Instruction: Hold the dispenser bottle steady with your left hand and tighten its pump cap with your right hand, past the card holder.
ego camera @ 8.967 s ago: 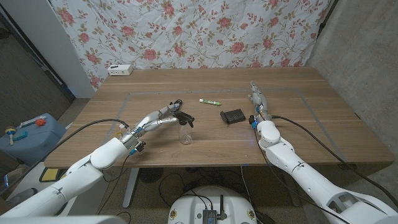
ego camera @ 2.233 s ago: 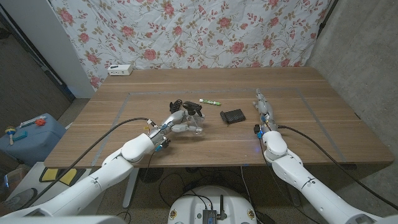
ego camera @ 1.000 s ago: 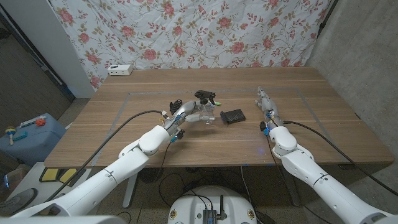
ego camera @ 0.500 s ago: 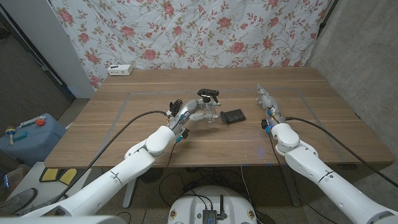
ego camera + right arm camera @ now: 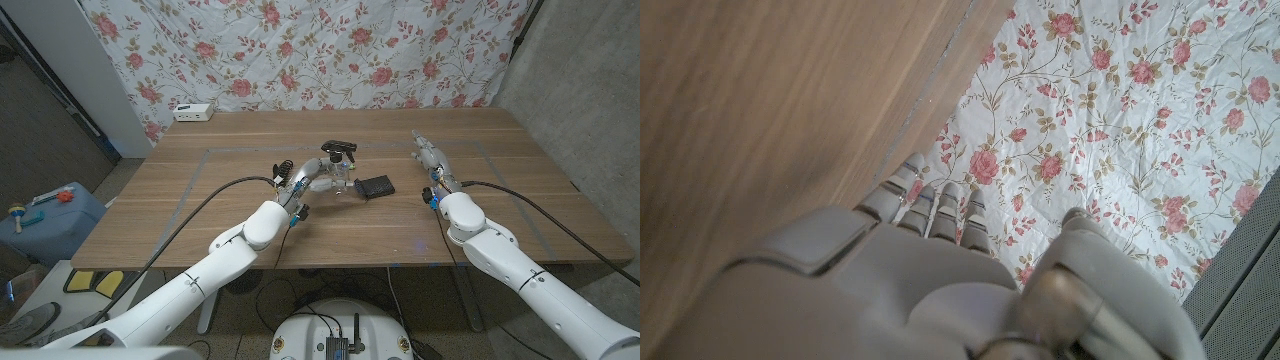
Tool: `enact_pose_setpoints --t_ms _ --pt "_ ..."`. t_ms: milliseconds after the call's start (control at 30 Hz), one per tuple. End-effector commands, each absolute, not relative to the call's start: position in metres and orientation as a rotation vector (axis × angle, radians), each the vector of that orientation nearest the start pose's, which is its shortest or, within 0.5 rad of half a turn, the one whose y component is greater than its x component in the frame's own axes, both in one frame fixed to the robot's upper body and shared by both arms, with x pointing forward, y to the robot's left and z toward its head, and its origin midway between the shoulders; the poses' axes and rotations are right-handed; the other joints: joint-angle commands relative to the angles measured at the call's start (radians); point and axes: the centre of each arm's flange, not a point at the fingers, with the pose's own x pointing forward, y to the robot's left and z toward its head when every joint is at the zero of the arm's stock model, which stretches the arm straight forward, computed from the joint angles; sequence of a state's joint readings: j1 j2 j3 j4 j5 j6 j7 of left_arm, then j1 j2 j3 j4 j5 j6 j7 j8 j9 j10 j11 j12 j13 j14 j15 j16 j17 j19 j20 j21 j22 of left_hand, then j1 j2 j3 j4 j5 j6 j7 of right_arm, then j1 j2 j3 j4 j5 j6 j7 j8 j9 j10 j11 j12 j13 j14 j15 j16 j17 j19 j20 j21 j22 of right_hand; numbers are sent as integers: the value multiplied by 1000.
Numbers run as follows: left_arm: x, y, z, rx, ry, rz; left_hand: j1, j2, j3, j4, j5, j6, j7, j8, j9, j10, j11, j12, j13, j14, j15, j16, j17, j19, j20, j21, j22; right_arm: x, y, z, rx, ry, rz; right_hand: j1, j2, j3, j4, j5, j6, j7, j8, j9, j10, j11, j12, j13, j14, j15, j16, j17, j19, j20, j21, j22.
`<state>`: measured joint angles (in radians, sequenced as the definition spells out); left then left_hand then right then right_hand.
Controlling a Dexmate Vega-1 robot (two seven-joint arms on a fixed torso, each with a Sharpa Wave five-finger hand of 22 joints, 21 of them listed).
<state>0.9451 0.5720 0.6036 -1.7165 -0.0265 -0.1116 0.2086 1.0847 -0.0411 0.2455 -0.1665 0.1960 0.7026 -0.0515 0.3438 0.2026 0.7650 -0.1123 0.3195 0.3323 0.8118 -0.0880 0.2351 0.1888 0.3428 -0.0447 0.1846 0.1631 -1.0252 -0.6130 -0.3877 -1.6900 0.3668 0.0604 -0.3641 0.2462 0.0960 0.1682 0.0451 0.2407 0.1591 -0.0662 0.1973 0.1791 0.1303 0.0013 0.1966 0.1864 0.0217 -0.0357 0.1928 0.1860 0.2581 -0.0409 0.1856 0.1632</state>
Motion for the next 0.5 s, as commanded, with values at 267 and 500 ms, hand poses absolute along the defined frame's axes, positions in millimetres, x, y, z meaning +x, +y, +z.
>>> enact_pose_setpoints --t_ms 267,500 --pt "586 119 -42 598 -725 -240 29 124 38 26 1 172 2 1 3 6 4 0 11 9 -91 -6 3 2 -113 0 2 569 -260 -26 -358 -558 -30 39 -2 15 -31 -1 7 10 2 4 25 4 9 1 19 -3 8 -2 19 -43 7 3" --pt "591 118 -37 600 -729 -224 26 125 39 27 2 172 1 0 4 8 2 0 14 10 -92 -7 4 2 -114 0 2 554 -255 -20 -400 -558 -56 78 -13 25 -66 -8 19 18 5 5 42 14 11 2 35 1 10 -3 34 -38 9 3"
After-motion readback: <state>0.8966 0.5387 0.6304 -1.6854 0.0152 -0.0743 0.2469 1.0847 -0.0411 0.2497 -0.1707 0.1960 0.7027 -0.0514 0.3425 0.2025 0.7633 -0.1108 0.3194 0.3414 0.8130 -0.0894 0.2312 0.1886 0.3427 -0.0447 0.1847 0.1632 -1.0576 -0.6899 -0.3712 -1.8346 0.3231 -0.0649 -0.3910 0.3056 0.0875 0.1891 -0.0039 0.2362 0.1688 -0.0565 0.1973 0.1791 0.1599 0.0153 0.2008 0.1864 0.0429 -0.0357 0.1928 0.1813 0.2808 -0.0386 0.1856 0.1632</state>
